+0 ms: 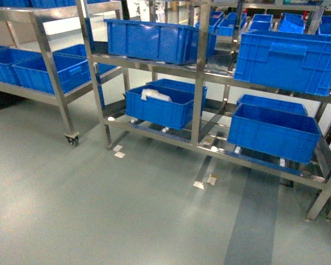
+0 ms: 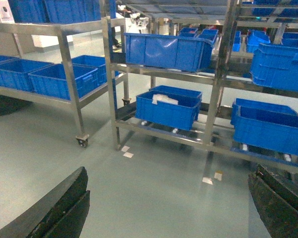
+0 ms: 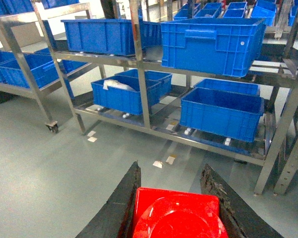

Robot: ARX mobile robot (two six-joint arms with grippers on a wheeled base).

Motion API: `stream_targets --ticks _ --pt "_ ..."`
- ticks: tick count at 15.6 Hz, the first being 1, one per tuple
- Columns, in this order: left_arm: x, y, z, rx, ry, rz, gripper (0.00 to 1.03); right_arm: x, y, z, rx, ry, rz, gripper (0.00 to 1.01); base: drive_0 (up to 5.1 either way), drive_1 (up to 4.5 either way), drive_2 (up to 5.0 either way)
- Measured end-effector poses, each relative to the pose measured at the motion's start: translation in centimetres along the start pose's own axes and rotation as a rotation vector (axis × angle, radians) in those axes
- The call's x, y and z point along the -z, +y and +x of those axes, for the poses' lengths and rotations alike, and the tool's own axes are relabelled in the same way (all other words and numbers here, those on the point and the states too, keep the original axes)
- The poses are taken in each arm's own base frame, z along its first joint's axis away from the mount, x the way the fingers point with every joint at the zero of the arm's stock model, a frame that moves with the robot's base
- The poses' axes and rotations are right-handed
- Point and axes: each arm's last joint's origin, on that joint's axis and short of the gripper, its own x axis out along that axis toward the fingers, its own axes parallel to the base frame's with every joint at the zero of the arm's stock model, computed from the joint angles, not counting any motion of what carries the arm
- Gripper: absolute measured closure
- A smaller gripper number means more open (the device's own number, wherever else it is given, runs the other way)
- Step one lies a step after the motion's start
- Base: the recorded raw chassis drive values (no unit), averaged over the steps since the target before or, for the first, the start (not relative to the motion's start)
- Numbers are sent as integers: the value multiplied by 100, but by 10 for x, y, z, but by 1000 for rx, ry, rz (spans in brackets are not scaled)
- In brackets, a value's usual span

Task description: Pick red block from blue box to shelf

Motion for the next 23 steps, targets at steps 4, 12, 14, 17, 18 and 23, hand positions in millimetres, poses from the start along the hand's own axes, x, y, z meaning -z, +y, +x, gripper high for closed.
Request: stream_targets --ticks 4,12,14,17,18,23 --pt "0 0 0 -3 -3 0 5 0 0 0 0 -1 0 72 0 0 0" --pt "0 0 0 -3 -4 0 5 0 0 0 0 -1 0 72 0 0 0" --pt "0 0 0 -3 -3 0 5 0 0 0 0 0 0 72 0 0 0" --pt "0 0 0 -3 -2 0 5 0 0 0 1 1 0 72 0 0 0" --pt "0 0 0 -3 -3 0 5 0 0 0 -2 1 0 72 0 0 0" --pt "0 0 0 -3 -5 0 5 0 0 0 -2 0 0 72 0 0 0"
